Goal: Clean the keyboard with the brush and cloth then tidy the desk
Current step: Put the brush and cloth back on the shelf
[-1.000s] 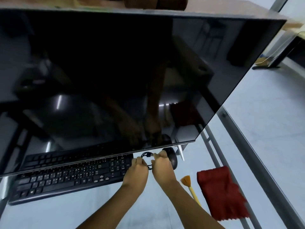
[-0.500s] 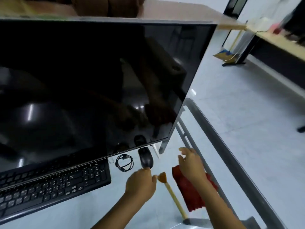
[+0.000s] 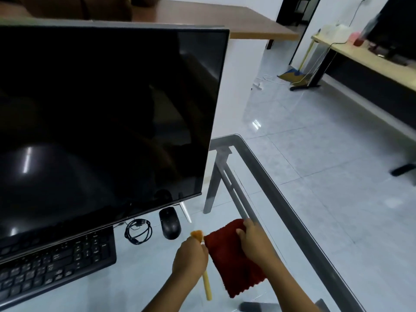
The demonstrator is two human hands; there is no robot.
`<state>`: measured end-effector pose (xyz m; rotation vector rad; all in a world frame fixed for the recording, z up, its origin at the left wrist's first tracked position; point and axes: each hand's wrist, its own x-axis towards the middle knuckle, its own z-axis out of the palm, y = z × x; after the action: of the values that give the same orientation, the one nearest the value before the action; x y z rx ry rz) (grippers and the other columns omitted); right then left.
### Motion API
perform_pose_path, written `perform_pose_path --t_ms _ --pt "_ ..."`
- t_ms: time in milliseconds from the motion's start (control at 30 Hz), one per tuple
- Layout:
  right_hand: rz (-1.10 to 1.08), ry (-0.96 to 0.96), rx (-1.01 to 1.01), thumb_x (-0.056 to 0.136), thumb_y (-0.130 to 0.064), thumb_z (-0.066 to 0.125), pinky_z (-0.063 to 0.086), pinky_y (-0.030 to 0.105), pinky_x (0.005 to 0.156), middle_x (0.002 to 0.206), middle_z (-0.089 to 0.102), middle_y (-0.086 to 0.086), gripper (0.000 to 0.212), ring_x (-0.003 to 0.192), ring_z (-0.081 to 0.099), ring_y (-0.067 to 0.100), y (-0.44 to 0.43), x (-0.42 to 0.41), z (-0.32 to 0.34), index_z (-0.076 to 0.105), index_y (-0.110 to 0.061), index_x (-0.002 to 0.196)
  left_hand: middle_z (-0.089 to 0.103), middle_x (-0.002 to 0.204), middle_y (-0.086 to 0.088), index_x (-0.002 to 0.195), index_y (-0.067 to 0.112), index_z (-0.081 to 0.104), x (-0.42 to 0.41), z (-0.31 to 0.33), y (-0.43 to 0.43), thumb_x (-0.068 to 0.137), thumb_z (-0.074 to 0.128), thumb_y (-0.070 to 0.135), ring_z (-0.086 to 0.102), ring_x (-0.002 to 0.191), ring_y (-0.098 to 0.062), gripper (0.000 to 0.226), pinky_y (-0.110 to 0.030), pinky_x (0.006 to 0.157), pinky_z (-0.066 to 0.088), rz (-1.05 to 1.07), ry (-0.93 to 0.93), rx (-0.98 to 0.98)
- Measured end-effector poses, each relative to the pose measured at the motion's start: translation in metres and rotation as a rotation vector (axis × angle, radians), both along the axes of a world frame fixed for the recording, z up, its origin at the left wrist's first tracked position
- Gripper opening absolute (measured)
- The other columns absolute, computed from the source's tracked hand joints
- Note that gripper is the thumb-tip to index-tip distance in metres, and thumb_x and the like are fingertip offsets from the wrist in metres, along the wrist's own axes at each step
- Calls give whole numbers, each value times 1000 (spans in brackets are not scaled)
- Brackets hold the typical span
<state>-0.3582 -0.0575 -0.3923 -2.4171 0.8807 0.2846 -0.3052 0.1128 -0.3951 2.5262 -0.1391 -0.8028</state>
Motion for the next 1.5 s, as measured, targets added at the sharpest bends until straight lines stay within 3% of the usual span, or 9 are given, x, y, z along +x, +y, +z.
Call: perform_pose_path --t_ms 167,300,433,700,900,1000,1100,1200,1500 --pt "175 -151 -102 102 -31 47 53 28 78 101 71 5 28 91 66 22 5 9 30 56 -15 123 54 72 2 99 13 50 11 8 4 100 42 35 59 60 -15 23 -23 44 46 41 -55 -111" --pt "138 -320 -142 100 -29 51 51 36 74 94 72 6 22 86 65 27 4 15 72 62 -16 114 57 67 -1 86 14 50 19 37 -2 98 48 35 61 52 -16 25 -32 49 57 80 -70 -282" --pt "71 -501 -214 98 -25 55 46 30 63 85 69 3 18 70 56 18 -12 22 135 63 -15 112 60 68 -2 78 18 50 31 96 -23 96 50 39 64 50 -17 28 -27 45 53 14 -93 -348" --pt "51 -825 -397 97 -31 55 35 26 68 92 71 10 23 84 62 28 -46 71 306 63 -17 113 65 65 -7 71 17 50 66 255 -66 92 53 41 66 51 -24 32 -41 52 58 -37 -423 -558" --pt "112 -986 -490 99 -30 52 38 29 68 90 64 9 24 81 52 21 -47 116 406 62 -15 115 61 49 -7 66 13 53 105 363 -75 95 52 35 60 37 -18 36 -24 36 47 -76 -542 -653" --pt "163 -1014 -505 98 -31 52 38 29 68 91 63 9 25 81 52 23 -42 145 442 62 -14 114 55 36 -3 64 11 53 137 406 -68 96 51 32 54 29 -13 38 -16 34 38 -73 -593 -613" --pt "238 -1016 -517 98 -31 53 45 33 72 99 67 14 26 93 60 32 -34 178 466 61 -12 115 60 41 -4 79 4 63 172 440 -54 97 49 34 56 33 -14 37 -20 43 46 -50 -613 -507" --pt "294 -995 -513 98 -29 52 40 32 71 102 66 16 27 98 60 34 -26 215 480 60 -10 114 58 41 -6 87 -4 64 207 458 -42 99 47 29 49 27 -12 39 -18 36 42 -30 -602 -395" --pt "367 -924 -359 98 -25 50 41 29 71 103 65 14 25 95 60 30 -8 313 468 62 -5 107 58 59 -15 87 -6 58 304 438 -24 104 38 24 47 28 -15 39 -18 32 39 143 -392 -155"
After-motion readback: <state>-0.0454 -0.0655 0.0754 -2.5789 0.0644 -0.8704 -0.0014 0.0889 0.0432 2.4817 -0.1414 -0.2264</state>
